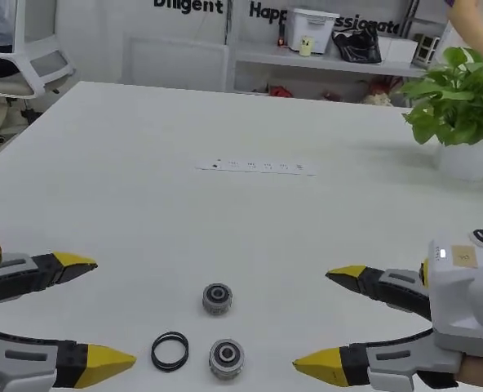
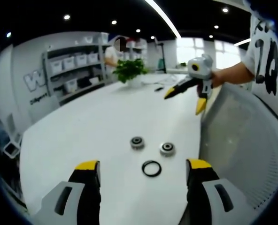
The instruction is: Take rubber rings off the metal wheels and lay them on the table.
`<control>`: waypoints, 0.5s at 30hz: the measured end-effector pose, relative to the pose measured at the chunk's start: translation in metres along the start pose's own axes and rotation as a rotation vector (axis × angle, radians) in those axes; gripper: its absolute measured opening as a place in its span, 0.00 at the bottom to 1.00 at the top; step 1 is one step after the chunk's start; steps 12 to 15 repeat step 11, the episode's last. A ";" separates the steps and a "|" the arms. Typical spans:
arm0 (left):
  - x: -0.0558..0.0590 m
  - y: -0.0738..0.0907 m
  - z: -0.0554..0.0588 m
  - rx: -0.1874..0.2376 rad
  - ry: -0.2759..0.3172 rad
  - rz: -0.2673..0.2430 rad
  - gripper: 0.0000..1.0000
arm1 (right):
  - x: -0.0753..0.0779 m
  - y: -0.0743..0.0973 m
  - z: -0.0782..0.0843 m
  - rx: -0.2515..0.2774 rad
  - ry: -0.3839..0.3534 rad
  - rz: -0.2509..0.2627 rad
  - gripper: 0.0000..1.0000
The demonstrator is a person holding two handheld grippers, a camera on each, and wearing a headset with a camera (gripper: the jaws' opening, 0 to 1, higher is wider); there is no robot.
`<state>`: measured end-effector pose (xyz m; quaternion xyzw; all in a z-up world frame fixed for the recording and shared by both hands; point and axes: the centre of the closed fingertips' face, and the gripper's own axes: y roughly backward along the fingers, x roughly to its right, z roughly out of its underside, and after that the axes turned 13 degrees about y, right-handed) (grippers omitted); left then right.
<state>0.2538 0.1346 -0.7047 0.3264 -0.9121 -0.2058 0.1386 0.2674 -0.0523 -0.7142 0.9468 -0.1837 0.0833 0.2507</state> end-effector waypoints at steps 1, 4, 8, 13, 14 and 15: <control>0.000 0.000 0.000 0.000 0.000 0.000 0.75 | 0.000 0.000 0.000 0.001 -0.002 0.001 0.76; 0.001 0.000 -0.001 0.003 -0.001 0.001 0.75 | 0.000 0.001 0.000 0.001 -0.003 0.004 0.76; 0.002 0.001 -0.002 0.005 0.000 0.001 0.75 | 0.000 0.002 -0.001 0.000 -0.001 0.005 0.76; 0.003 0.001 -0.001 0.003 0.001 0.002 0.75 | -0.001 0.002 -0.002 0.001 0.001 0.003 0.76; 0.003 0.001 -0.001 0.003 0.001 0.002 0.75 | -0.001 0.002 -0.002 0.001 0.001 0.003 0.76; 0.003 0.001 -0.001 0.003 0.001 0.002 0.75 | -0.001 0.002 -0.002 0.001 0.001 0.003 0.76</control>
